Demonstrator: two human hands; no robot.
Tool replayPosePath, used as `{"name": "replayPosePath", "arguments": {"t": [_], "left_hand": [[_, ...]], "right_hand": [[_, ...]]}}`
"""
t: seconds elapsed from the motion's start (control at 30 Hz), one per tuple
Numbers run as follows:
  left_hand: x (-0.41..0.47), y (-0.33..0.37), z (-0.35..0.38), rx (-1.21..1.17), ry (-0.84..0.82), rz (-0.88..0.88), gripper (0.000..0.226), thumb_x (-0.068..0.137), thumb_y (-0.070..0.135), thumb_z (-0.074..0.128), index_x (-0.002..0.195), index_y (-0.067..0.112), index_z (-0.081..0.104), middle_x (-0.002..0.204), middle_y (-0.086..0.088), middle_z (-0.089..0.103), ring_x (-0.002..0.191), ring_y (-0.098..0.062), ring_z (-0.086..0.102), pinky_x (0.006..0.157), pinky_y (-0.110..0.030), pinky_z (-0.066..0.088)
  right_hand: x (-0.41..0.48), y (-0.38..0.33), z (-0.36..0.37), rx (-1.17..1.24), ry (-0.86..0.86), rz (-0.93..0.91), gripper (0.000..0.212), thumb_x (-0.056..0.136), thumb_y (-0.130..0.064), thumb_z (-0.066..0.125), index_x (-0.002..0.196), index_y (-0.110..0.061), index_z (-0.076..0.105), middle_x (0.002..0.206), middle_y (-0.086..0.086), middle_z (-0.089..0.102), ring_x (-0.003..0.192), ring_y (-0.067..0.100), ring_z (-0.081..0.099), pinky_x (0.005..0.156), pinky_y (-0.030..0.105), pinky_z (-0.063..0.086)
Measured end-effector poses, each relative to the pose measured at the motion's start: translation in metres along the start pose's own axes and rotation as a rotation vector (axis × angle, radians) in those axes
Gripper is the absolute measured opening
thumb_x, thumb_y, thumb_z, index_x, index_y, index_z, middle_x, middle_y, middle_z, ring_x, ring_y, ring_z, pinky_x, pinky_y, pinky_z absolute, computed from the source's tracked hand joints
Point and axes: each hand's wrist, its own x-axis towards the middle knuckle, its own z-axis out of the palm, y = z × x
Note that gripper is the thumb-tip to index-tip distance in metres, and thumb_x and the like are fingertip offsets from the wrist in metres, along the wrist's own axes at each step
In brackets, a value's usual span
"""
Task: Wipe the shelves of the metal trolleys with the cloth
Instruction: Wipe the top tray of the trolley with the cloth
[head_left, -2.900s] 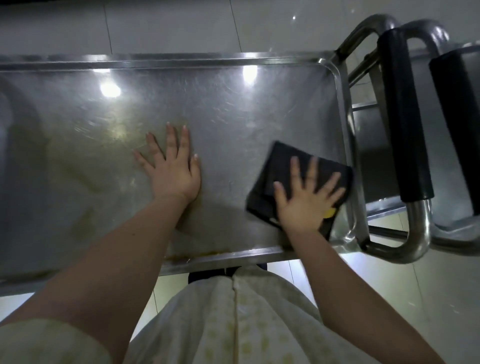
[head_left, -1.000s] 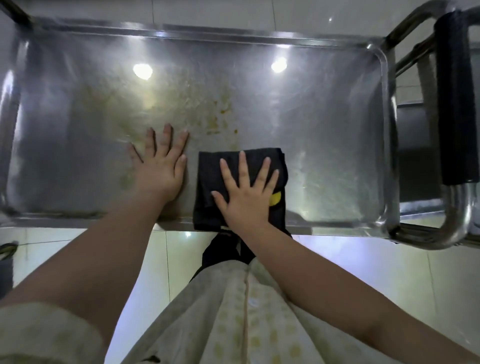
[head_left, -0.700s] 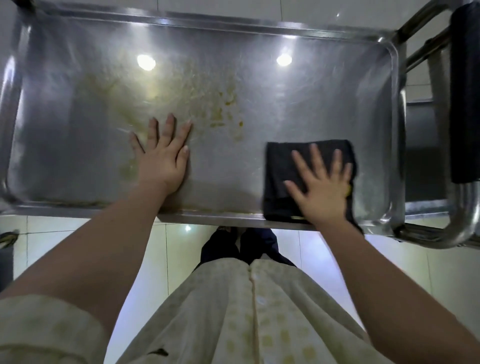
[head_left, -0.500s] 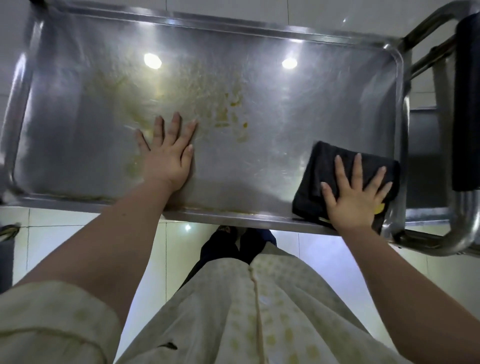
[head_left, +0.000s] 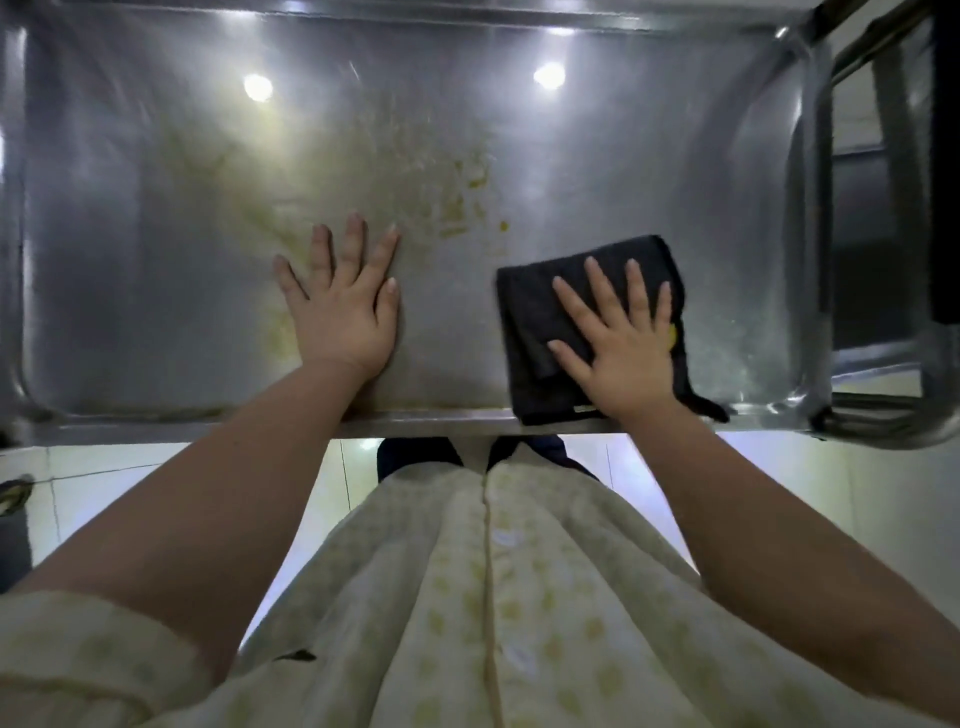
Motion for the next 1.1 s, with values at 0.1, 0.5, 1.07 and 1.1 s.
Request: {"name": "replayPosePath", "arguments": {"t": [0.1,0.5,1.07,1.1], "left_hand": [[0.001,0.002,-0.002,-0.014,-0.019,0.018,0.054,0.103,0.043,0.021,0.155,0.044,0.006,0.166,0.005,0.0,0.151,-0.03,-0.005,0.113,-0.068,-0.008],[0.004,0.001,-0.009,-0.047,-0.033,0.037,0.055,0.104,0.038,0.023,0.155,0.044,0.001,0.165,0.008,-0.005,0.151,-0.028,-0.013,0.112,-0.067,-0.011],[0.106,-0.06,-0.044,0.139,-0.043,0.148,0.059,0.099,0.055,0.014,0.155,0.044,0.0,0.165,0.007,-0.008,0.15,-0.031,-0.013,0.113,-0.067,-0.011],[0.107,-0.062,-0.046,0.139,-0.043,0.147,0.058,0.099,0.055,0.014,0.155,0.044,0.0,0.165,0.007,-0.008,0.15,-0.031,-0.012,0.113,-0.067,-0.01]], "right_hand": [[-0.021,0.071,-0.01,0.002,-0.067,0.196,0.067,0.092,-0.066,0.026,0.153,-0.038,0.026,0.164,-0.001,0.017,0.149,0.039,0.006,0.115,0.066,0.006],[0.038,-0.139,0.003,-0.007,0.002,0.173,0.066,0.093,-0.07,0.02,0.154,-0.045,0.011,0.165,-0.005,0.005,0.147,0.048,-0.003,0.109,0.075,-0.007],[0.007,-0.033,-0.001,-0.027,-0.049,0.324,0.067,0.091,-0.066,0.025,0.153,-0.042,0.014,0.164,-0.005,0.013,0.146,0.05,0.004,0.108,0.076,0.004],[0.015,-0.058,0.0,-0.015,-0.035,0.269,0.067,0.091,-0.066,0.027,0.153,-0.042,0.018,0.164,-0.005,0.015,0.145,0.052,0.005,0.108,0.077,0.005]]}}
